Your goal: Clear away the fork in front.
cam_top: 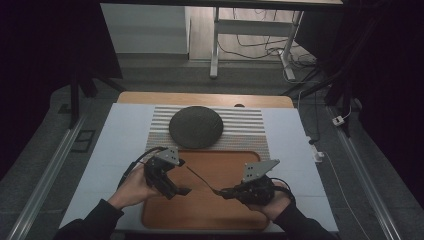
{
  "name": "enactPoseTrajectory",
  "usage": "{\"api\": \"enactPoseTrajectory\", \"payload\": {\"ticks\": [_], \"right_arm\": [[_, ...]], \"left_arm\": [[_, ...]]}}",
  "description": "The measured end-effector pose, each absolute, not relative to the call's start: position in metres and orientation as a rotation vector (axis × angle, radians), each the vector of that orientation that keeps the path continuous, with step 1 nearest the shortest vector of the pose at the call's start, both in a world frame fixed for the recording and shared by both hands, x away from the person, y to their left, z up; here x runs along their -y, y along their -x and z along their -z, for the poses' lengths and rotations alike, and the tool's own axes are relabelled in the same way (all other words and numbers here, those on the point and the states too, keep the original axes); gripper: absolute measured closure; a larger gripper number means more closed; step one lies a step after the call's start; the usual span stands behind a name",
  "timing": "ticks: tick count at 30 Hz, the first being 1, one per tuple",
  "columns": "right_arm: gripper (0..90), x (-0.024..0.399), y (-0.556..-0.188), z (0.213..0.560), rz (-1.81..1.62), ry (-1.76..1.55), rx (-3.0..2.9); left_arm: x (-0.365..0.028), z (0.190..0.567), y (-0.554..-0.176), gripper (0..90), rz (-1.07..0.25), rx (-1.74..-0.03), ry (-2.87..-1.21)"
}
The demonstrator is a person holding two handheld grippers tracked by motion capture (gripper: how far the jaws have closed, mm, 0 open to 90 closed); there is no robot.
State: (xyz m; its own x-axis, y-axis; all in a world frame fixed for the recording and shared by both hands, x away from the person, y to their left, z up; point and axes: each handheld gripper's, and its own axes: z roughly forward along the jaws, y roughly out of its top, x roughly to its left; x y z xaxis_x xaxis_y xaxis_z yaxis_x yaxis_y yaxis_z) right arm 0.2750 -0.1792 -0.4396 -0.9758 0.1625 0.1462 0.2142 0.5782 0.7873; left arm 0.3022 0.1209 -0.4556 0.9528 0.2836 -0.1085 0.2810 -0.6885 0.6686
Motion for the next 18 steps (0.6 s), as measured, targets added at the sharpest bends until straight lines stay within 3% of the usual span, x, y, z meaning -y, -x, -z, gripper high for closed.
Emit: {"api": "enactPoseTrajectory", "payload": {"ticks": [7, 12, 18], "right_arm": [[88.9, 0.17, -0.271, 0.44, 1.346, 0.201, 2.691], [88.9, 0.165, -0.267, 0.44, 1.313, 0.119, 2.678], [88.9, 0.163, -0.266, 0.438, 1.318, 0.085, 2.65]], "left_arm": [[-0.104, 0.462, -0.298, 18.2, -0.017, -0.203, -2.461], [-0.104, 0.465, -0.3, 38.5, 0.015, -0.127, -2.492], [-0.102, 0.468, -0.296, 54.5, 0.04, -0.052, -2.514]]}}
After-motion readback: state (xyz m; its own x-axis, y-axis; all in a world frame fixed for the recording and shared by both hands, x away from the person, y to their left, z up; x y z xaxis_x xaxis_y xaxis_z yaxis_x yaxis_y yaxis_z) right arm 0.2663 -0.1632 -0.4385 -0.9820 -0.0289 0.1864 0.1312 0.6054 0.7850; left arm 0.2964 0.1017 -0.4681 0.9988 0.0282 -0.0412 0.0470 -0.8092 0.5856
